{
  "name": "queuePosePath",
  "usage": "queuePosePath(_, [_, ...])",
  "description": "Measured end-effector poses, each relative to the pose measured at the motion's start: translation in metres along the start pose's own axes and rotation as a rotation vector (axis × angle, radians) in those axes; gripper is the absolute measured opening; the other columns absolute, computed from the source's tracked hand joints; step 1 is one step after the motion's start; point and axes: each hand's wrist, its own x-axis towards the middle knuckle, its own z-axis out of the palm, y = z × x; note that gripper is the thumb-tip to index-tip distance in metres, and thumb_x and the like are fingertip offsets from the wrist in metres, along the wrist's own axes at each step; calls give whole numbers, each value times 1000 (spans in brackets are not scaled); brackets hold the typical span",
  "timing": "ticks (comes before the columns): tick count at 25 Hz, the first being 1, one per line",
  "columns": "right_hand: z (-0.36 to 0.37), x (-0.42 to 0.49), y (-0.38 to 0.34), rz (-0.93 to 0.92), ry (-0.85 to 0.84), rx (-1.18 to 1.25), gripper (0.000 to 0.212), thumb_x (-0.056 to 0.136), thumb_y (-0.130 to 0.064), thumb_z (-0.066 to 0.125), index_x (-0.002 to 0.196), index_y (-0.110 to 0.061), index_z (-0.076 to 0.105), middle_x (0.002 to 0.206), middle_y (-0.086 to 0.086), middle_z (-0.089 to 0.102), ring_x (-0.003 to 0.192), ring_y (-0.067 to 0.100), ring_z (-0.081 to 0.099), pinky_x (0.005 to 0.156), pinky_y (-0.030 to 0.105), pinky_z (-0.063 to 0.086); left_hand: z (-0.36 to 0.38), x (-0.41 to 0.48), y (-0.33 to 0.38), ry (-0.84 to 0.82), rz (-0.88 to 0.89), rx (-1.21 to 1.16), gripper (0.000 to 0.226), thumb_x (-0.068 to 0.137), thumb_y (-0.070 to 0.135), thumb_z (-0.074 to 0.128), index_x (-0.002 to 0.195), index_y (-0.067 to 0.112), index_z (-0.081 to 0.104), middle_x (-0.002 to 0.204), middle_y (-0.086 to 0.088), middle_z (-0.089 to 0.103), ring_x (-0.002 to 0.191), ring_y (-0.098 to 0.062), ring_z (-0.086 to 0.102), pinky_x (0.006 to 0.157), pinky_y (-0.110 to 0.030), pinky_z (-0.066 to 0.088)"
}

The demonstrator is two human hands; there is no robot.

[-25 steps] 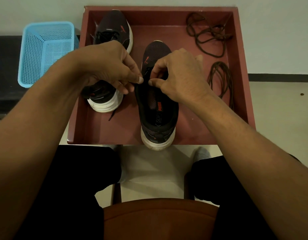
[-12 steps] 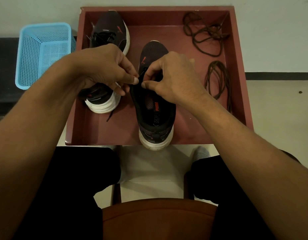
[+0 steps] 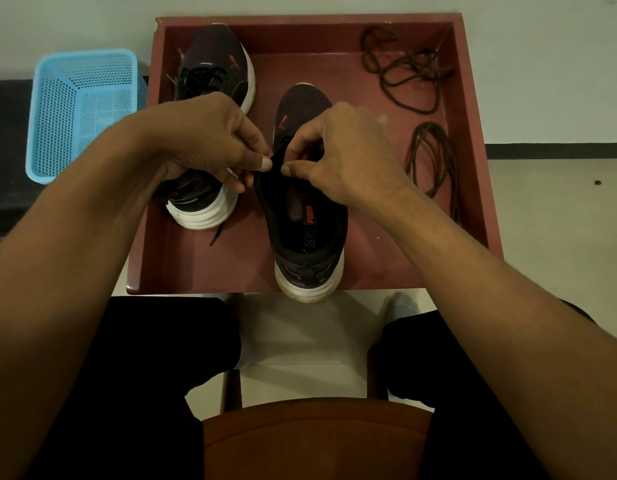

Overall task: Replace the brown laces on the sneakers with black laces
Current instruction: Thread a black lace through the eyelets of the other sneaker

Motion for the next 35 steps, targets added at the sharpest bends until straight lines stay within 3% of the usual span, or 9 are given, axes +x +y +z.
queuePosePath(6, [4, 0, 0, -14, -2, -17, 14, 89, -52, 76, 97, -40, 78, 98, -17, 74, 111, 8, 58, 91, 35, 24, -1, -5, 3, -5, 18, -1, 7, 92, 12, 74, 96, 6, 77, 79, -16, 75, 59, -8, 71, 56, -16, 59])
queuePosePath(12, [6, -2, -3, -42, 28, -61, 14, 91, -51, 73, 96, -38, 78, 99, -17, 74, 106, 9, 63, 92, 36, 28, -3, -14, 9, -43, 20, -32, 17, 94, 22, 73, 97, 7, 79, 84, -7, 80, 81, -17, 79, 65, -21, 63])
queuePosePath(15, [6, -1, -3, -43, 30, -65, 14, 91, -50, 74, 98, -39, 78, 100, -17, 74, 107, 10, 63, 93, 35, 29, 1, -17, 14, -43, -19, 32, 19, 88, 25, 79, 94, 7, 80, 80, -8, 80, 76, -16, 79, 65, -21, 63])
queuePosePath(20, [3, 0, 0, -49, -25, -11, 15, 90, -51, 76, 100, -39, 79, 103, -19, 74, 115, 8, 60, 95, 35, 26, 4, -18, 13, 68, -32, 68, 5, 88, 9, 79, 89, 4, 79, 74, -6, 79, 68, -14, 78, 54, -11, 55])
queuePosePath(27, [1, 1, 1, -41, -33, 20, 12, 88, -49, 79, 96, -40, 80, 93, -23, 70, 111, 6, 60, 96, 34, 25, 5, -21, 16, 45, 24, 90, 7, 93, 16, 75, 89, 12, 80, 79, -5, 80, 72, -13, 79, 65, -10, 58])
queuePosePath(30, [-1, 4, 4, -67, -53, 86, 12, 82, -49, 84, 90, -40, 81, 73, -30, 57, 106, 4, 61, 103, 34, 33, 3, -21, 15, 9, 24, 45, 11, 100, 17, 67, 99, 12, 77, 82, -3, 80, 76, -15, 79, 64, -12, 58])
queuePosePath(32, [-1, 5, 6, -99, -66, 119, 14, 78, -49, 87, 87, -39, 82, 69, -33, 55, 102, 4, 65, 106, 42, 45, 2, -21, 14, -7, 27, 30, 10, 100, 10, 66, 103, 10, 75, 81, -2, 80, 75, -13, 79, 61, -11, 56])
queuePosePath(35, [-3, 6, 8, -148, -102, 135, 18, 75, -49, 89, 86, -37, 82, 67, -34, 56, 95, 3, 67, 103, 48, 50, 2, -19, 13, -14, 54, 32, 9, 95, 4, 70, 99, 8, 76, 77, -3, 79, 72, -11, 78, 60, -9, 55])
